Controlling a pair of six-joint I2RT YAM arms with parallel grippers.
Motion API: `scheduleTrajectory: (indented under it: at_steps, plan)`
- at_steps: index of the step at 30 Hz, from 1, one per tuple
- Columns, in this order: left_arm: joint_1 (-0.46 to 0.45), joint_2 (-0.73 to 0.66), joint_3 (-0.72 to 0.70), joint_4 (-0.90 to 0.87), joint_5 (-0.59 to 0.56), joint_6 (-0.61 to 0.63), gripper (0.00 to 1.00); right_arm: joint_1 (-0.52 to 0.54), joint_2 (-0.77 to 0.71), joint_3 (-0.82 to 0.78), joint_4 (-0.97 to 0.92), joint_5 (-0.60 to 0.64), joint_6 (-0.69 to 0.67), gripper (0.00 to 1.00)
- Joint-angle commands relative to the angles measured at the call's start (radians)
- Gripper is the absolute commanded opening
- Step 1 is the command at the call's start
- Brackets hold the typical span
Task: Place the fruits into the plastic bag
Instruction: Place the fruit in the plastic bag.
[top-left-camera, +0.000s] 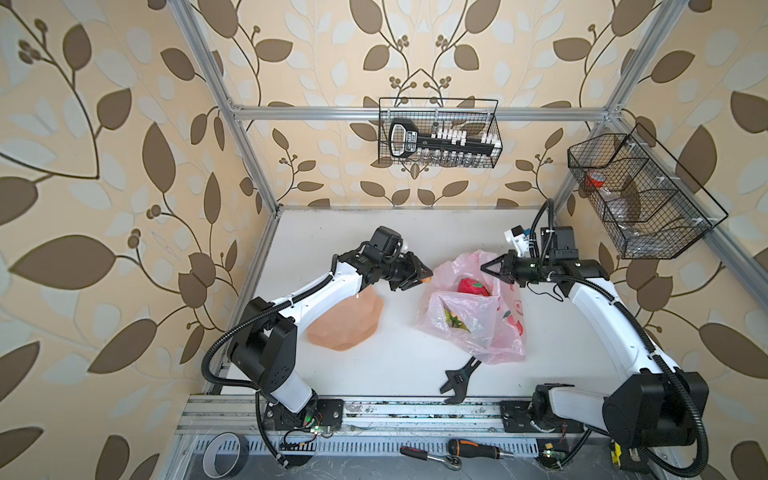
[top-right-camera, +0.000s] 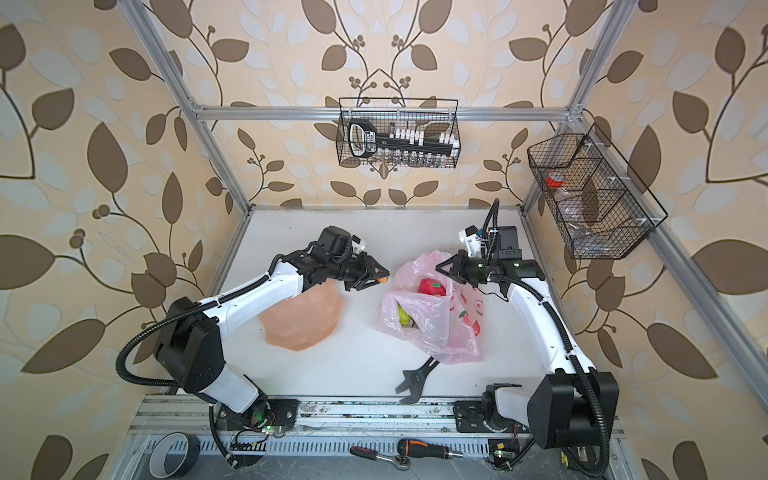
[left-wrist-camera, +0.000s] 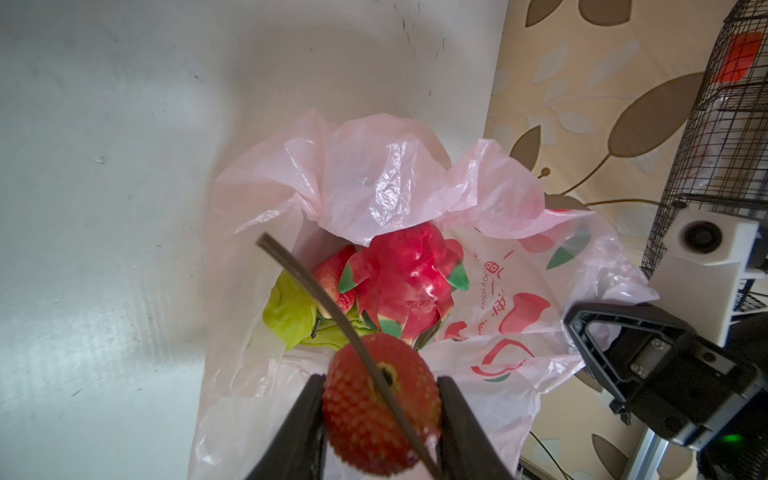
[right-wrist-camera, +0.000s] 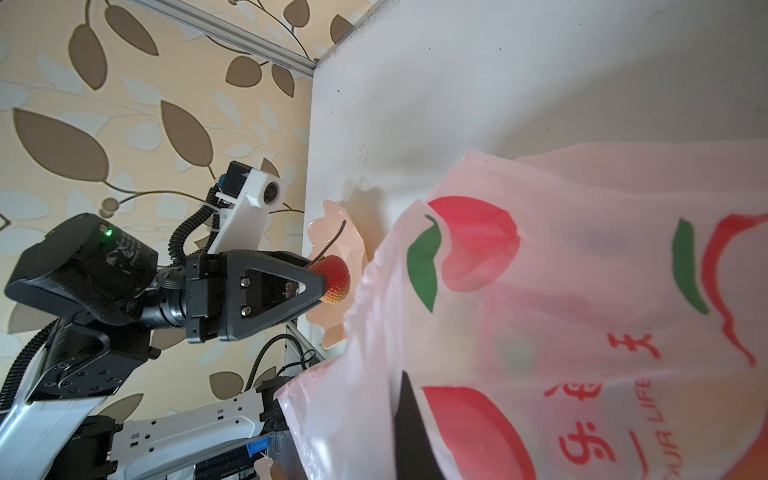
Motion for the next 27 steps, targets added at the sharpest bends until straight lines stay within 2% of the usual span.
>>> scheduleTrajectory:
  at_steps: [1,16,27]
  plan:
    - [-0.054,0.026,0.046,0.061,0.020,-0.031,0.34,-0.003,0.011,0.036,0.021,-0.025,-0.001,0.00]
    - [-0.240,0.155,0.126,0.054,-0.009,-0.049,0.33,-0.006,0.027,0.042,0.020,-0.030,-0.012,0.00]
    - [-0.338,0.273,0.286,-0.139,-0.127,0.008,0.32,-0.008,0.037,0.046,0.026,-0.038,-0.012,0.00]
